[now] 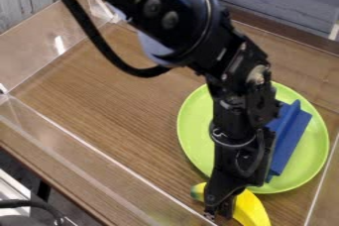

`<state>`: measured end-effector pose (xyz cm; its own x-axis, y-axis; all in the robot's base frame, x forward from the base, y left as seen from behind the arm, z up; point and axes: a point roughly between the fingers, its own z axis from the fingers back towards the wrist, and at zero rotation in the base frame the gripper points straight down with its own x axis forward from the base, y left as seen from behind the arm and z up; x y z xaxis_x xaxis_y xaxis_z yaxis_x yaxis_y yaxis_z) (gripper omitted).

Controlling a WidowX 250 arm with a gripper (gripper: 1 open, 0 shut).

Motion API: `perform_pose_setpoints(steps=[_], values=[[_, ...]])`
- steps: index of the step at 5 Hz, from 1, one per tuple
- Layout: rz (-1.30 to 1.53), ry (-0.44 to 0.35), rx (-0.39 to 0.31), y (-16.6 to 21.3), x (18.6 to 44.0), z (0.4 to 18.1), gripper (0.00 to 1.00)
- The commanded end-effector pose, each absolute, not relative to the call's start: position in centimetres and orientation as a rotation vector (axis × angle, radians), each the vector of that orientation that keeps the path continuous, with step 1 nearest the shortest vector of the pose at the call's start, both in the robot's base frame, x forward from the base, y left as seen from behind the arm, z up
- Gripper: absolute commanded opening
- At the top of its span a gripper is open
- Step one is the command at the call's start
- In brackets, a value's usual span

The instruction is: Put the banana in the green plate

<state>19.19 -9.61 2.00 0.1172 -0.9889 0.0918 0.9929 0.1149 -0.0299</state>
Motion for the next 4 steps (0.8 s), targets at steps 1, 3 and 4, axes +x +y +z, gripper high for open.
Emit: perform_pose_setpoints(steps=[1,3,4], values=[[-1.454,-0.054,-0.092,-9.27,19.29,1.8,0.0],[-1.453,-0.06,-0.09,-9.19,19.47,1.77,0.0],[-1.452,-0.063,-0.088,-9.15,19.56,1.76,0.0]])
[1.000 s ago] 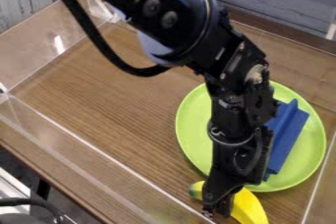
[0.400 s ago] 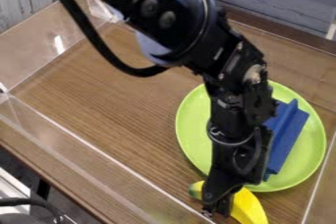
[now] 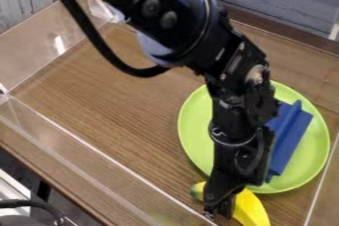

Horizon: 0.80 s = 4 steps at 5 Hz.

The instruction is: Put the banana in the green plate

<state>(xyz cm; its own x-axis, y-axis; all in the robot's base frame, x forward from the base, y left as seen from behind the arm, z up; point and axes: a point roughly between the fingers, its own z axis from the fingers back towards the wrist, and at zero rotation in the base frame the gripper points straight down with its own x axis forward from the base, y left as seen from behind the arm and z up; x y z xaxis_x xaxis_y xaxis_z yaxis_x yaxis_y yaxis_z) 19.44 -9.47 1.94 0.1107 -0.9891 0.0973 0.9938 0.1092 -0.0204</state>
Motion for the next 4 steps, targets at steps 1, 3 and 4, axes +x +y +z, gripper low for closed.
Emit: perform_pose_setpoints(steps=[1,3,4], values=[[-1.452,-0.067,-0.087,-9.1,19.64,1.74,0.0],[-1.45,-0.074,-0.085,-9.01,19.8,1.73,0.0],[-1.449,-0.078,-0.083,-8.96,19.88,1.73,0.0]])
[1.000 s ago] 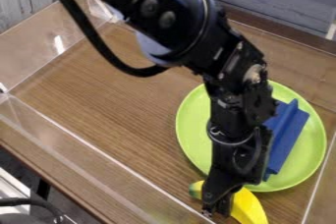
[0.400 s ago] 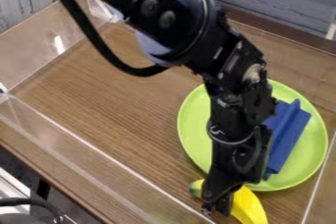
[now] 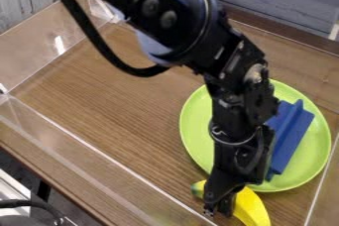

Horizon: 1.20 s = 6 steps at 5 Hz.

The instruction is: Put the banana in the green plate

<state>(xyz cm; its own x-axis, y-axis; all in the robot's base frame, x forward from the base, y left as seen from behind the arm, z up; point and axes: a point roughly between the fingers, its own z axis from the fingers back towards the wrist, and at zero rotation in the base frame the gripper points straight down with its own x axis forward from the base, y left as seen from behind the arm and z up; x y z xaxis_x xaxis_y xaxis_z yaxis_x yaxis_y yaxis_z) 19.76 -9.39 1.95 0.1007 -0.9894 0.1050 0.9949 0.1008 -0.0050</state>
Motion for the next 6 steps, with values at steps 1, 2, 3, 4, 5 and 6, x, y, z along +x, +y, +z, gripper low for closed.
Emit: perform_pose_setpoints(steps=[1,2,3,4,5,6], values=[[-1.448,-0.082,-0.082,-8.91,19.96,1.72,0.0],[-1.447,-0.086,-0.081,-8.86,20.04,1.78,0.0],[-1.447,-0.09,-0.08,-8.81,20.11,1.87,0.0],[-1.449,-0.091,-0.081,-8.73,20.15,1.82,1.0],[-1.452,-0.093,-0.082,-8.57,19.97,1.9,1.0],[-1.456,-0.094,-0.082,-8.51,19.97,1.99,1.0]])
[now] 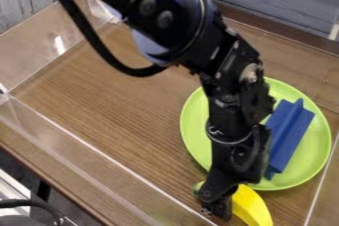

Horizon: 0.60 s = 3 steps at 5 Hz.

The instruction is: Put the banana in the green plate

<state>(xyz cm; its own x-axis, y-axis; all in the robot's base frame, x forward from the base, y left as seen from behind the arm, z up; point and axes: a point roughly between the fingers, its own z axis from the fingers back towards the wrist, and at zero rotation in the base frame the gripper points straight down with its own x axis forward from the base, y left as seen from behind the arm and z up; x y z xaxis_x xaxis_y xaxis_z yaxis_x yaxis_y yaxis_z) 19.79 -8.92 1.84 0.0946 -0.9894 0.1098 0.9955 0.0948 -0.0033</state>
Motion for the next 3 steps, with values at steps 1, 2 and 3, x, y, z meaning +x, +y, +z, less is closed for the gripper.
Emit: perform_pose_setpoints(steps=[1,2,3], values=[[-1.46,-0.095,-0.081,-8.47,19.98,2.07,1.0],[-1.464,-0.097,-0.081,-8.42,19.98,2.14,1.0],[-1.469,-0.098,-0.082,-8.39,19.96,2.18,1.0]])
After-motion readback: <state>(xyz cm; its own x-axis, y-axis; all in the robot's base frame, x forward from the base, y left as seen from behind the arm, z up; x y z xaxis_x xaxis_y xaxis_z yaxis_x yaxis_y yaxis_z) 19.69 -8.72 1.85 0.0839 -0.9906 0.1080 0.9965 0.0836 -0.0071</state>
